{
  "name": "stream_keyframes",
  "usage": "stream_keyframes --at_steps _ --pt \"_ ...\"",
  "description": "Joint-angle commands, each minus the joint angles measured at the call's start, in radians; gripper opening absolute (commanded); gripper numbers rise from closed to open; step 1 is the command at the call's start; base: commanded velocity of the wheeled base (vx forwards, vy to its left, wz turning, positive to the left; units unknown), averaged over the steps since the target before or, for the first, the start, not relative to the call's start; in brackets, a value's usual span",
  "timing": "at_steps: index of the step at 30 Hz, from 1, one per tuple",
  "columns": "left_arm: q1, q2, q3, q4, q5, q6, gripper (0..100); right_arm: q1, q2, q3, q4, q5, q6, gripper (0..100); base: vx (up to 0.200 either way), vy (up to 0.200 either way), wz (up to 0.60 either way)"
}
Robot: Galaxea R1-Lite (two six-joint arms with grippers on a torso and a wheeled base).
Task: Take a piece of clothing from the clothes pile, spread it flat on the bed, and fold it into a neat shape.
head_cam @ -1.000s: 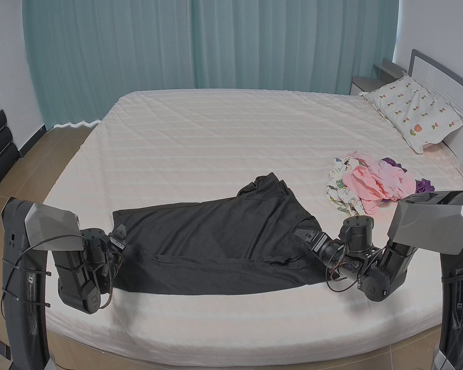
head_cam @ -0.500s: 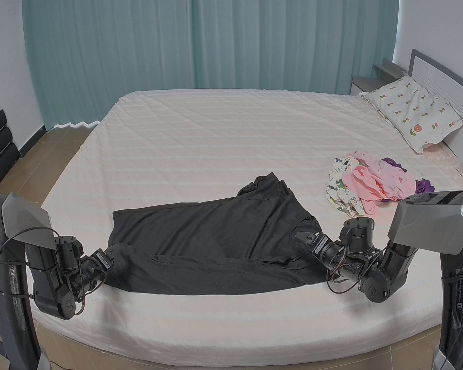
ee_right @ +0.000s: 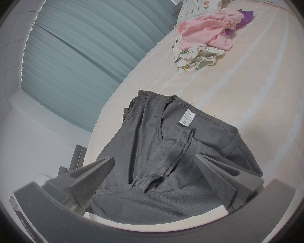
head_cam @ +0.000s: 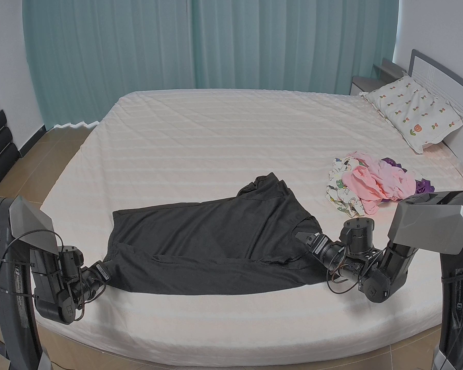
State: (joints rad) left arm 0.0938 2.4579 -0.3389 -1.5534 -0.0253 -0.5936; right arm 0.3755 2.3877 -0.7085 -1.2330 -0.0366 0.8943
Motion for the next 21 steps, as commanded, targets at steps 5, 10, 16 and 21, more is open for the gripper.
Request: stream_keyframes --at_steps 5,10,16,21 --pt "0.032 -0.007 0.093 -0.017 0.013 0.06 0 -0.001 0.001 0.001 0.0 0.0 0.0 100 0.0 0.0 0.0" --pt "0.046 -0.013 0.158 -0.017 0.013 0.132 0 -0.004 -0.001 0.001 0.0 0.0 0.0 100 0.0 0.0 0.0" --pt "0.061 -0.014 0.169 -0.017 0.015 0.166 0 -0.006 -0.001 0.001 0.0 0.0 0.0 100 0.0 0.0 0.0" --pt "0.064 -0.005 0.167 -0.017 0.015 0.183 0 -0.004 0.001 0.001 0.0 0.0 0.0 100 0.0 0.0 0.0"
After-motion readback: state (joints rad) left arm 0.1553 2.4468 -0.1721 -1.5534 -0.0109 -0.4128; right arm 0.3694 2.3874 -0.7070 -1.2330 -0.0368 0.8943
